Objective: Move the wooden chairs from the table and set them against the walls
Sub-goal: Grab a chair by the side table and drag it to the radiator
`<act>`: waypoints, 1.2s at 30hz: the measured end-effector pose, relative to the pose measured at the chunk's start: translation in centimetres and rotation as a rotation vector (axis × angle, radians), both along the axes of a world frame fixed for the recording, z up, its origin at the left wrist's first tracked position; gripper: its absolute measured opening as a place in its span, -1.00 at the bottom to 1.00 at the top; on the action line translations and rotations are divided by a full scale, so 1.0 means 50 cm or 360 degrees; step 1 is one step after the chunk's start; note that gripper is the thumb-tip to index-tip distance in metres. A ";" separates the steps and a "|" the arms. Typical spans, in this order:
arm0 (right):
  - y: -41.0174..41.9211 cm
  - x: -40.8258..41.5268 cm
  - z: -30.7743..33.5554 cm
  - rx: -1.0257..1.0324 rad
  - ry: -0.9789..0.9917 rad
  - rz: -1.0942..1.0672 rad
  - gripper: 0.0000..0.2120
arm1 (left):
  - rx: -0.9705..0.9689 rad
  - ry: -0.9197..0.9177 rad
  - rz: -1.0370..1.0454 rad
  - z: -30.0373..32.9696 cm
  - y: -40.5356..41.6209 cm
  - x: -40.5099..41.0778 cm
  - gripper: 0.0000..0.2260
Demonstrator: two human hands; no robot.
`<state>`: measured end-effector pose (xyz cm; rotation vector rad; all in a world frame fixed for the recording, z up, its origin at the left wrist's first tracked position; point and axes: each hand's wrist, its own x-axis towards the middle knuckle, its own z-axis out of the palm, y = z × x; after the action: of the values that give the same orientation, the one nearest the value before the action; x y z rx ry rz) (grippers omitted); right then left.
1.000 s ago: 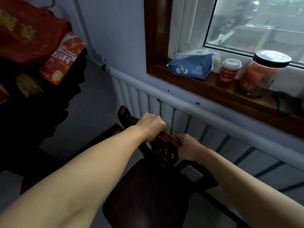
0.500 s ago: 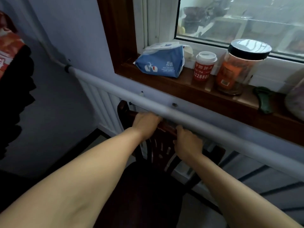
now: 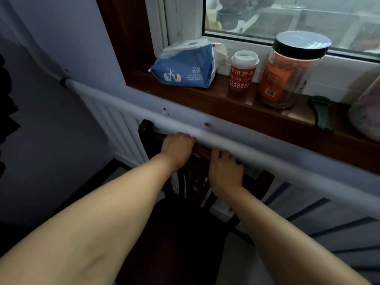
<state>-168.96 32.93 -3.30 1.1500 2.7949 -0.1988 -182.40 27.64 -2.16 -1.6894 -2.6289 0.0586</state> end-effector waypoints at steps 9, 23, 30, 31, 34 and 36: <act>-0.011 -0.008 -0.013 -0.0058 -0.0003 0.0106 -0.54 | -0.0045 -0.0008 0.0018 -0.013 -0.022 -0.008 -0.70; -0.041 0.013 -0.014 -0.0052 -0.0103 0.0097 -0.04 | -0.0106 -0.0254 0.0043 -0.014 -0.094 0.021 -0.31; -0.123 0.001 0.014 -0.0066 -0.0139 0.0455 -0.22 | -0.0312 -0.0401 0.0299 0.019 -0.241 0.026 -0.26; -0.142 -0.006 0.019 -0.0089 -0.0142 0.0516 -0.23 | -0.0314 -0.0423 0.0343 0.026 -0.272 0.025 -0.27; -0.211 -0.029 0.037 -0.0134 -0.0157 0.0692 -0.22 | -0.0255 -0.0495 0.0527 0.043 -0.372 0.027 -0.30; -0.268 -0.045 0.049 -0.0128 -0.0114 0.0837 -0.24 | -0.0180 -0.0533 0.0648 0.053 -0.442 0.036 -0.32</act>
<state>-171.22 19.55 -0.83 0.3690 2.8718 -0.2096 -180.62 5.52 0.48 -1.2514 -3.2394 -0.0796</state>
